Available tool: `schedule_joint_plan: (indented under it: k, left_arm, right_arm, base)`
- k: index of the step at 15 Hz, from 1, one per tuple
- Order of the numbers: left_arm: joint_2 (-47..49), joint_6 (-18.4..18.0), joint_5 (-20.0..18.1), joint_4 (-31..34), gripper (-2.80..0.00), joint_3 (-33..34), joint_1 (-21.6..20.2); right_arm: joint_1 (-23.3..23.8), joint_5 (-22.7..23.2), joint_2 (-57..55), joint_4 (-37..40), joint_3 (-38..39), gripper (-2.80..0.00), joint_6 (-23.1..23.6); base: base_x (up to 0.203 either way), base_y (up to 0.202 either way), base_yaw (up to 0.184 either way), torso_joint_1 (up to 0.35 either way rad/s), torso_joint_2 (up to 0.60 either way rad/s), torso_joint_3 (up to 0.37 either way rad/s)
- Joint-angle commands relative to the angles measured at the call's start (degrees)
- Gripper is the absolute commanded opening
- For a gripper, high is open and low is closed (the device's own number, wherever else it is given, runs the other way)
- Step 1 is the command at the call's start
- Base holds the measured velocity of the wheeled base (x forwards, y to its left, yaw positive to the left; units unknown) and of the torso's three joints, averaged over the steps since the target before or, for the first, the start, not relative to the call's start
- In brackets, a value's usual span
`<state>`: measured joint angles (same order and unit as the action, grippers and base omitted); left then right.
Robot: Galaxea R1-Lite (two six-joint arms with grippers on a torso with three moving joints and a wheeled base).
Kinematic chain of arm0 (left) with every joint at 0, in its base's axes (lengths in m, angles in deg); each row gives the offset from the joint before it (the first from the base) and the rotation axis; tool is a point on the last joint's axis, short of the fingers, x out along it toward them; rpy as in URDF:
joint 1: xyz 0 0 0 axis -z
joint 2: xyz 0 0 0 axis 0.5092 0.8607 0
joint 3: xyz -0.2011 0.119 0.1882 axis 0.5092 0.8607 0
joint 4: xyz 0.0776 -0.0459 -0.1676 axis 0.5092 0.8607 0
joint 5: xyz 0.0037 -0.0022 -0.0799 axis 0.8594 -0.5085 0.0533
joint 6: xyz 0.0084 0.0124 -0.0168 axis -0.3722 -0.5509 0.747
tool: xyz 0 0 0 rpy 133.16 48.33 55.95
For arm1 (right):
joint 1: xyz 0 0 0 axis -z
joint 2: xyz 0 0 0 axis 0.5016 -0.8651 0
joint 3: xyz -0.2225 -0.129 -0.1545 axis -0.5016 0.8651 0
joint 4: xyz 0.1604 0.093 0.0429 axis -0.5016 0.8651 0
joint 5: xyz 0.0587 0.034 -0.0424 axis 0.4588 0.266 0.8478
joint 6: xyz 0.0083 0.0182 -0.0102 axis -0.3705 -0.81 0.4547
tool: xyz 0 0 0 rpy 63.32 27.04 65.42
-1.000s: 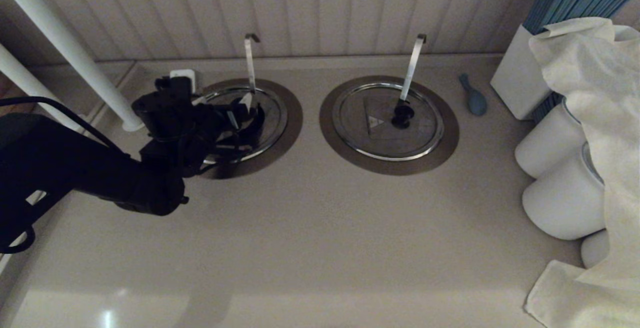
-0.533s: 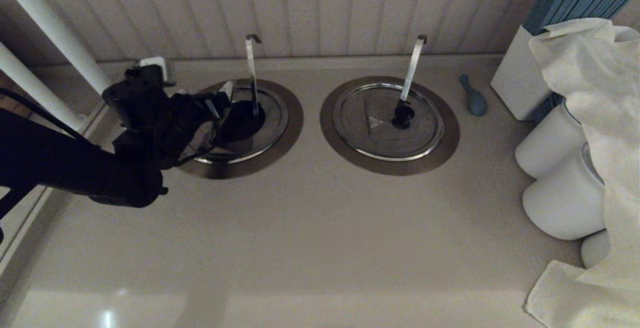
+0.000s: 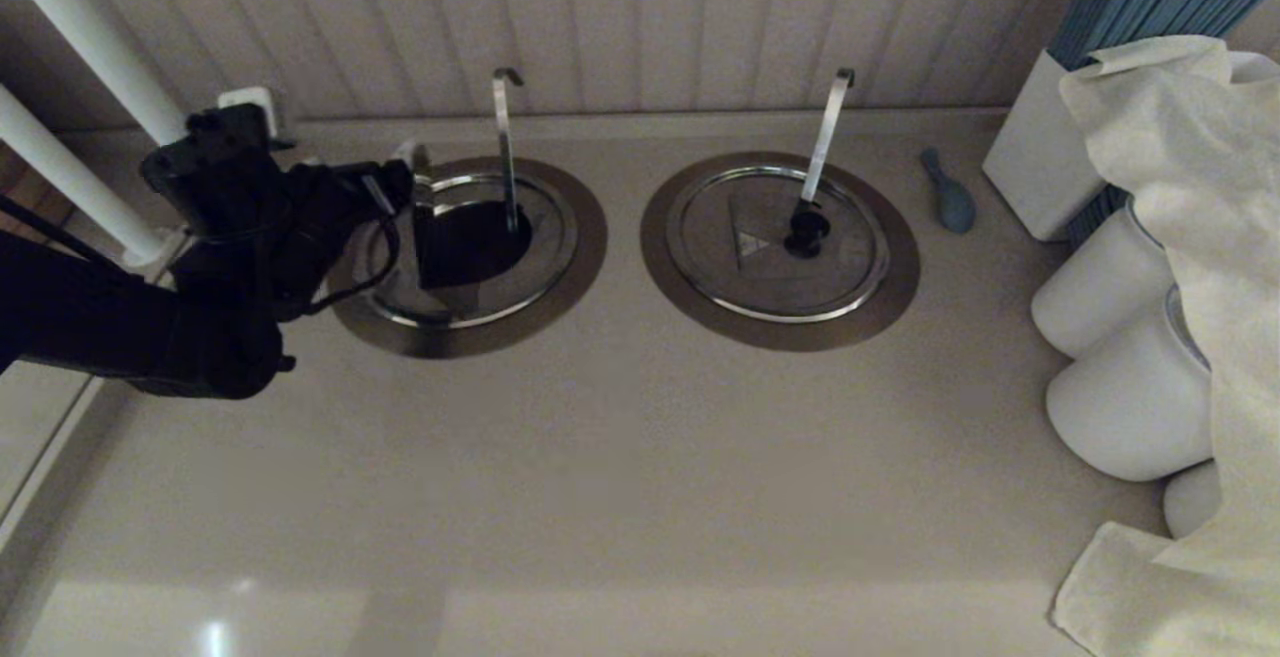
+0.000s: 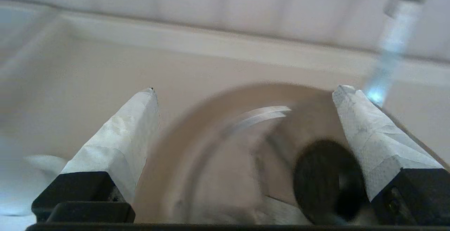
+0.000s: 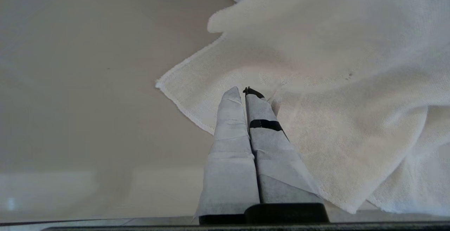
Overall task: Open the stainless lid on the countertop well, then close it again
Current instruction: Open the lid
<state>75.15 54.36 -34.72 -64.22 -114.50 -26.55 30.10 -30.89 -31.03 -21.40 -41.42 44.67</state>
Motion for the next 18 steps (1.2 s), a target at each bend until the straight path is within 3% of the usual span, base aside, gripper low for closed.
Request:
schedule_joint_plan:
  k: [1,5,8,11,13,18]
  left_arm:
    - [-1.3,0.1,-0.4,-0.6,0.0,0.0,-1.1]
    - [-3.3,1.2,-1.8,0.1,0.0,-1.0,-5.3]
    - [-7.8,4.7,-2.5,4.3,0.0,-2.4,-8.4]
    - [-8.8,6.2,-3.5,5.7,0.0,-2.3,-8.9]
    - [-8.7,6.6,-3.5,5.7,0.0,-1.8,-5.8]
    - [-3.6,7.8,-3.2,6.5,0.0,-0.5,6.4]
  right_arm:
    - [0.0,0.0,-0.1,0.0,0.0,-2.8,0.0]
    - [0.0,0.0,-0.1,0.0,0.0,-2.8,0.0]
    - [0.0,0.0,0.0,0.0,0.0,-2.8,0.0]
    - [0.0,0.0,0.0,0.0,0.1,-2.8,0.0]
    - [0.0,0.0,-0.1,0.0,0.0,-2.8,0.0]
    - [0.0,0.0,0.0,0.0,0.0,-2.8,0.0]
  base:
    - [0.0,0.0,0.0,0.0,0.0,0.0]
    - [0.0,0.0,0.0,0.0,0.0,0.0]
    - [0.0,0.0,0.0,0.0,0.0,0.0]
    - [0.0,0.0,0.0,0.0,0.0,0.0]
    - [0.0,0.0,0.0,0.0,0.0,0.0]
    - [0.0,0.0,0.0,0.0,0.0,0.0]
